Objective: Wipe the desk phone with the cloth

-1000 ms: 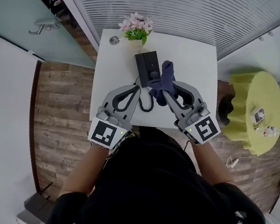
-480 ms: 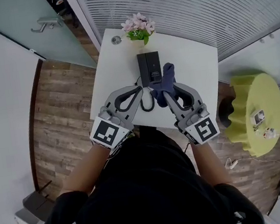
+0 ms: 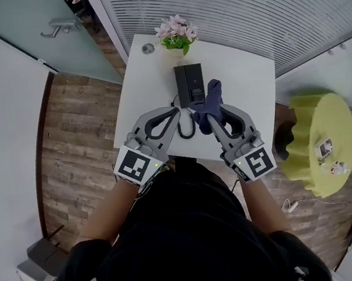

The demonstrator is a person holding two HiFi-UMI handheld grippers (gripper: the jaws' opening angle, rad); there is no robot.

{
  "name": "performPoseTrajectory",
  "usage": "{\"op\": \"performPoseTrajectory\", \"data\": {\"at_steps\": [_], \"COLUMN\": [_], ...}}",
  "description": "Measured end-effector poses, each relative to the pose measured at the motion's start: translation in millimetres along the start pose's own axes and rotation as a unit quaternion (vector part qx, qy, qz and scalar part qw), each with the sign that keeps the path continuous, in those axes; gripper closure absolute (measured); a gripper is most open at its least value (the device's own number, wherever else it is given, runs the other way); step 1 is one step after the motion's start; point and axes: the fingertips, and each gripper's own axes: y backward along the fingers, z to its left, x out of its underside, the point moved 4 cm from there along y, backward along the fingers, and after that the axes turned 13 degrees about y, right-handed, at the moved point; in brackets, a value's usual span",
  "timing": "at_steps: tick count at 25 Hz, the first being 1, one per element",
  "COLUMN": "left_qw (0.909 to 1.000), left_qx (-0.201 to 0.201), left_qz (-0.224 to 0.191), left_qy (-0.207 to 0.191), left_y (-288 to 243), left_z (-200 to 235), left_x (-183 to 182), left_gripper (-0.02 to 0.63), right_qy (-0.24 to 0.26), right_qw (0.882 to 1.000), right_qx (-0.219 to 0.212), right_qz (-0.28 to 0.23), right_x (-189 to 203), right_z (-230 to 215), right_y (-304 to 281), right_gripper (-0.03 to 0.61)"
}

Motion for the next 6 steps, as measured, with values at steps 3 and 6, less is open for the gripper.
{"op": "performPoseTrajectory", "data": {"at_steps": [3,6], "left_qw": [1.0,0.9998], "left_qx": [0.001,-0.001], "left_qz": [0.004,-0.013], "left_qy": [-0.004,0.012], "left_y": [0.5,1.1], "left_z": [0.3,0.9], "left_x": [0.6,0.7], "left_gripper": [0.603,0.603], "right_qy": [-0.003,-0.003], "right_qw": [1.0,1.0], "right_qx": [0.003,0.003], "right_qz": [0.001,0.001], "right_x": [1.5,1.2], "right_z": [-0.5,0.1], "right_y": [0.5,0.4], "right_gripper": [0.482,0.482]}}
